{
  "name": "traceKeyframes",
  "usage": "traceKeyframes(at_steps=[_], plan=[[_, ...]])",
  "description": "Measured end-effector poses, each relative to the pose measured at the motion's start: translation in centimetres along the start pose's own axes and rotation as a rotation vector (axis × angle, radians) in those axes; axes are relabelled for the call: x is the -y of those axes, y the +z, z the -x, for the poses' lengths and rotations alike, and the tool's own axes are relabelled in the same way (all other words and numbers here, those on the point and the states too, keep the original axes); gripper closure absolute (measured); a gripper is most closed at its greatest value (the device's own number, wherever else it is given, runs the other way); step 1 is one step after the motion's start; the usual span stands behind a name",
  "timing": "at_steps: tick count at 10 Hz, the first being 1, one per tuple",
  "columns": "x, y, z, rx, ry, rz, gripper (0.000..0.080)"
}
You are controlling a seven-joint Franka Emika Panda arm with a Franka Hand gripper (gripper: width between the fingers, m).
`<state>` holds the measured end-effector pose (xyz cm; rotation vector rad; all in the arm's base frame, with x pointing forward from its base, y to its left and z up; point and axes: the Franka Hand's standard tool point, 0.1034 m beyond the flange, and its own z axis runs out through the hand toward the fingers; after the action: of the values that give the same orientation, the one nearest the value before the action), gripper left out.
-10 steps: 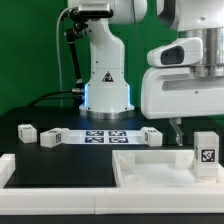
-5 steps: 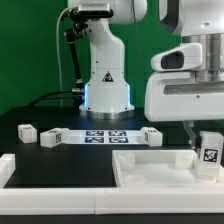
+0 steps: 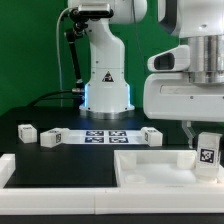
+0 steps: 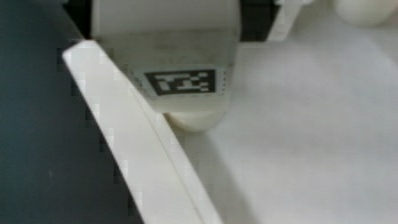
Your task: Assemble square table
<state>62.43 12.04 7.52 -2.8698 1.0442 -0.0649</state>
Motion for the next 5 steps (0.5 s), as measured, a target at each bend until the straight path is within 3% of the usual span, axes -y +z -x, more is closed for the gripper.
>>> traceKeyframes(at_steps=[1,3,4,5], plan=[[0.02,0.02,-0.18,0.002,0.177,-0.015,0.0503],[-0.39,0.10,-0.62,0.002,0.536,-0.115,0.0504],[-0.71,0.10,-0.60,0.008,0.636,-0.150,0.0504],[-0.83,0.09,-0.70,0.025,0.688,-0.163,0.0504]])
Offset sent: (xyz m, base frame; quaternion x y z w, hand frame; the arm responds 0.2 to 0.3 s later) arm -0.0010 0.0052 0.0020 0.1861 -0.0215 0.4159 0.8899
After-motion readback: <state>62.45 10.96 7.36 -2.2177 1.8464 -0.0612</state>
